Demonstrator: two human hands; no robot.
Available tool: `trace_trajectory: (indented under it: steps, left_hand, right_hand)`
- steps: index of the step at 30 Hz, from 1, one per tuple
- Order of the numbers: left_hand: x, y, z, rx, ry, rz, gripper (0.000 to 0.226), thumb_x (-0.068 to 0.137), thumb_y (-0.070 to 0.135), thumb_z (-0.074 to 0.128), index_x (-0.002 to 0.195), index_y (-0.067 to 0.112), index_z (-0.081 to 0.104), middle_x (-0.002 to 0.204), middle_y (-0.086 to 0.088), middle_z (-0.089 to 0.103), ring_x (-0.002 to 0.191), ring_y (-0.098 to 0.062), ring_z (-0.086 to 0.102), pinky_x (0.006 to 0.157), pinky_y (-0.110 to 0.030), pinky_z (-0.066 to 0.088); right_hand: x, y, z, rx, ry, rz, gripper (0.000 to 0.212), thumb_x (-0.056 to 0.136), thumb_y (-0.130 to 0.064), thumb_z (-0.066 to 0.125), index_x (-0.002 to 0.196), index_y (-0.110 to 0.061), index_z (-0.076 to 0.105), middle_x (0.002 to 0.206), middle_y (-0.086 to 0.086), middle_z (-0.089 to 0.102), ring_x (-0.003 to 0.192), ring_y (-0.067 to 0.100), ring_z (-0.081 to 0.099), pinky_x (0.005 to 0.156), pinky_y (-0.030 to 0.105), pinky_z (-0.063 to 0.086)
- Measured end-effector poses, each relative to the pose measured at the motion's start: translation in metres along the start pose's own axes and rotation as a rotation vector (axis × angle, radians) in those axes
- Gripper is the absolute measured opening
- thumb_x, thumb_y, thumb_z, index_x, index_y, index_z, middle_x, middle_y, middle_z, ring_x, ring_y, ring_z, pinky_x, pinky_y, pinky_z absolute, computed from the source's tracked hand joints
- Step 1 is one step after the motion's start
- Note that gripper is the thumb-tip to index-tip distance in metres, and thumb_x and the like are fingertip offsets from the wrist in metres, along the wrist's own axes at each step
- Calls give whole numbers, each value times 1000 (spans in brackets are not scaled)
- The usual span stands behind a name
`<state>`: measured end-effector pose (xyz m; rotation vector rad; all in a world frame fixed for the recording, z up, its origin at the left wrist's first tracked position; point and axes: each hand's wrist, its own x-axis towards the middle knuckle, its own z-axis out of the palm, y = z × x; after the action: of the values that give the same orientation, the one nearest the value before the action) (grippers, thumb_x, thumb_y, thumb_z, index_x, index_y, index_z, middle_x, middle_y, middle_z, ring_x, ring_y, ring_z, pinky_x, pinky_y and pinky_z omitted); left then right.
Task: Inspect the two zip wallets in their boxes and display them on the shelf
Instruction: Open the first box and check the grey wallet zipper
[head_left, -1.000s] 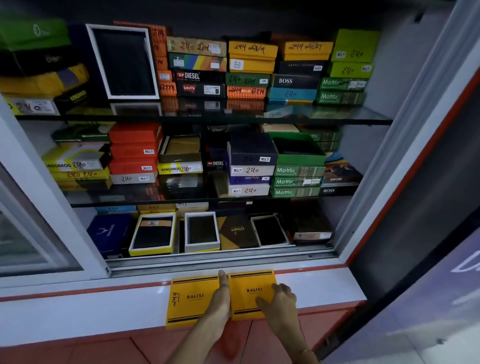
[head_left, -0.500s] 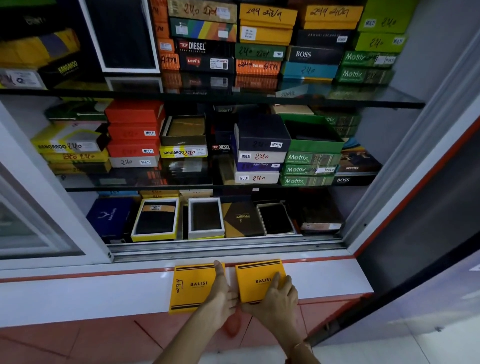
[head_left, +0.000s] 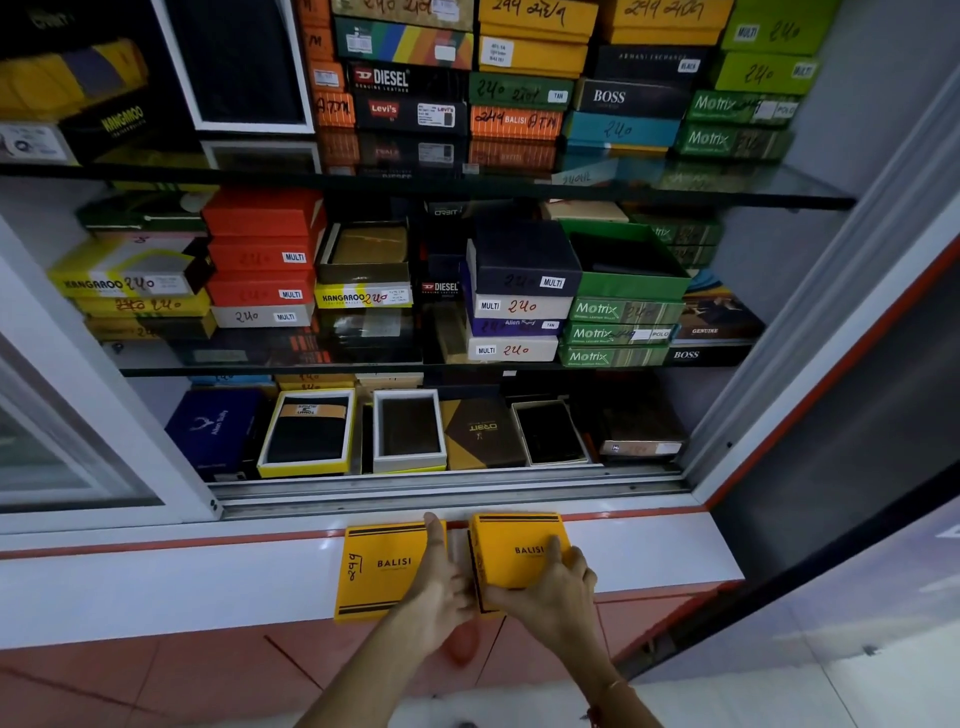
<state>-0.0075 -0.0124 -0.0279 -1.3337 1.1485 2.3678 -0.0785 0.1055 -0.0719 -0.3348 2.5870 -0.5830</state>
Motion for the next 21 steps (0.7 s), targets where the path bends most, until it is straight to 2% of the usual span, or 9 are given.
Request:
trace_trajectory:
  steps: [3, 5, 7, 8, 10, 12, 15, 17, 21]
  left_hand:
    - [5, 2, -5, 5, 9, 21, 103, 83, 75, 11, 144, -6, 28, 149, -24, 36, 139, -35, 36, 116, -44, 24]
    - [9, 2, -8, -4, 8, 36, 100, 85, 73, 13, 145, -5, 25, 151, -22, 33, 141, -33, 33, 116, -42, 23]
    - [14, -1, -10, 45, 11, 48, 85, 92, 64, 19, 143, -3, 33, 145, -20, 43, 137, -32, 39, 112, -39, 30]
    - [16, -4, -10, 107, 28, 67, 68, 97, 54, 25, 135, 1, 44, 132, -18, 55, 128, -31, 49, 103, -37, 38]
    - [23, -11, -8, 369, 131, 140, 29, 100, 27, 37, 93, 9, 58, 88, -8, 60, 85, -22, 60, 74, -33, 43]
    - [31, -18, -8, 813, 267, 247, 30, 93, 9, 41, 64, 14, 47, 64, -1, 45, 64, -19, 52, 59, -34, 37]
    - [28, -14, 3, 1250, 405, 355, 13, 89, 2, 48, 85, 9, 59, 85, -5, 64, 95, -24, 64, 72, -32, 52]
    - [32, -14, 11, 1310, 471, 374, 21, 88, 4, 52, 108, 4, 60, 109, -9, 67, 105, -23, 63, 82, -28, 53]
    - [42, -20, 12, 1316, 519, 377, 26, 89, 10, 54, 114, 6, 59, 115, -8, 65, 108, -21, 61, 86, -26, 53]
  right_hand:
    - [8, 7, -15, 241, -114, -6, 105, 46, -74, 63, 133, -18, 42, 127, 10, 50, 118, 34, 48, 97, 42, 46]
    - [10, 19, -33, 537, -236, -1, 65, 71, -53, 72, 125, -19, 57, 115, 4, 62, 105, 22, 60, 85, 30, 52]
    - [8, 32, -55, 709, -354, -24, 30, 87, -41, 62, 110, -23, 68, 107, 0, 71, 101, 12, 64, 78, 22, 48]
    - [6, 40, -67, 769, -368, -33, 26, 88, -42, 59, 103, -23, 70, 102, -2, 75, 102, 12, 65, 81, 24, 47]
    - [7, 54, -81, 905, -352, 15, 28, 81, -41, 62, 99, -20, 68, 96, 1, 77, 104, 20, 66, 86, 30, 49]
    - [12, 68, -90, 1027, -288, 89, 30, 79, -34, 64, 101, -14, 62, 102, 12, 74, 105, 30, 65, 90, 36, 50]
    - [16, 86, -97, 1148, -186, 173, 21, 93, -26, 53, 103, -9, 60, 98, 16, 73, 100, 34, 65, 96, 42, 48]
    - [18, 96, -99, 1204, -129, 215, 21, 95, -25, 50, 105, -11, 62, 95, 13, 74, 98, 33, 66, 100, 46, 46]
    - [20, 107, -101, 1181, -24, 205, 25, 97, -26, 50, 113, -14, 65, 106, 5, 70, 100, 26, 66, 100, 43, 46]
